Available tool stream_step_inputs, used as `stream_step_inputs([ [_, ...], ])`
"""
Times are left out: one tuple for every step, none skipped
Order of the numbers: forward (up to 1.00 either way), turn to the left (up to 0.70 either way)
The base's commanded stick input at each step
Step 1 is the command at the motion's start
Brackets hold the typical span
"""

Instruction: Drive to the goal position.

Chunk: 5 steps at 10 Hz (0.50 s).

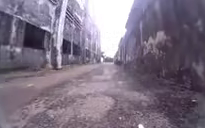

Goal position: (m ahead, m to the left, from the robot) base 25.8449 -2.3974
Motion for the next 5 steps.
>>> stream_step_inputs([
  [0.7, 0.0],
  [0.7, 0.0],
  [0.7, 0.0],
  [0.7, 0.0],
  [0.7, 0.0],
])
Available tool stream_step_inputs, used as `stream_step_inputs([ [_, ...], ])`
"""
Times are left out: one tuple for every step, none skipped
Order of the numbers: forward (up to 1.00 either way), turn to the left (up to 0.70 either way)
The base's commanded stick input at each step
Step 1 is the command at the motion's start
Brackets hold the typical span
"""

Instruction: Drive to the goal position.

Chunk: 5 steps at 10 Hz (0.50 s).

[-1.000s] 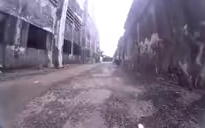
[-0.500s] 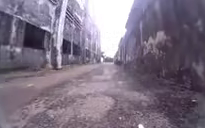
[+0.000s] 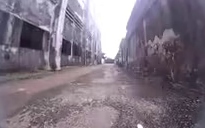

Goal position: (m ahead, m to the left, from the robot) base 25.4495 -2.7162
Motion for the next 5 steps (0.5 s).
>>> stream_step_inputs([
  [0.7, 0.0],
  [0.7, 0.0],
  [0.7, 0.0],
  [0.7, 0.0],
  [0.7, 0.0],
])
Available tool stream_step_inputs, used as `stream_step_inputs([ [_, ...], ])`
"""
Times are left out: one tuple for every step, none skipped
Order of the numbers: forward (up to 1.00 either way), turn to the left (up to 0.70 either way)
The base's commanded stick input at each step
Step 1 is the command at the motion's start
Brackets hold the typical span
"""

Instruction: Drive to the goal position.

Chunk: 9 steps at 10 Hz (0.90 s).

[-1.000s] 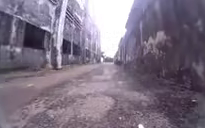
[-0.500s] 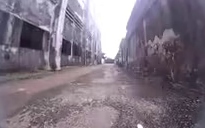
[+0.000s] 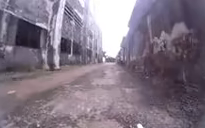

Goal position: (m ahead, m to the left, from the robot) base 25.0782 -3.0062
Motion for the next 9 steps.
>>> stream_step_inputs([
  [0.7, 0.0],
  [0.7, 0.0],
  [0.7, 0.0],
  [0.7, 0.0],
  [0.7, 0.0],
  [0.7, 0.0],
  [0.7, 0.0],
  [0.7, 0.0],
  [0.7, 0.0],
])
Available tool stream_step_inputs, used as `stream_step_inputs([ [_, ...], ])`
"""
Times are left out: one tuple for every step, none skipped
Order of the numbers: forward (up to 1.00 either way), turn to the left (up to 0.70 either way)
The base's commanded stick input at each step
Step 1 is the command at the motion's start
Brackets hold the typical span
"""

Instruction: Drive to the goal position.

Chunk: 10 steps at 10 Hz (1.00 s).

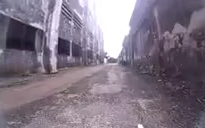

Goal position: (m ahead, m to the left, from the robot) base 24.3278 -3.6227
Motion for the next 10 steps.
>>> stream_step_inputs([
  [0.7, 0.0],
  [0.7, 0.0],
  [0.7, 0.0],
  [0.7, 0.0],
  [0.7, 0.0],
  [0.7, 0.0],
  [0.7, 0.0],
  [0.7, 0.0],
  [0.7, 0.0],
  [0.7, 0.0],
])
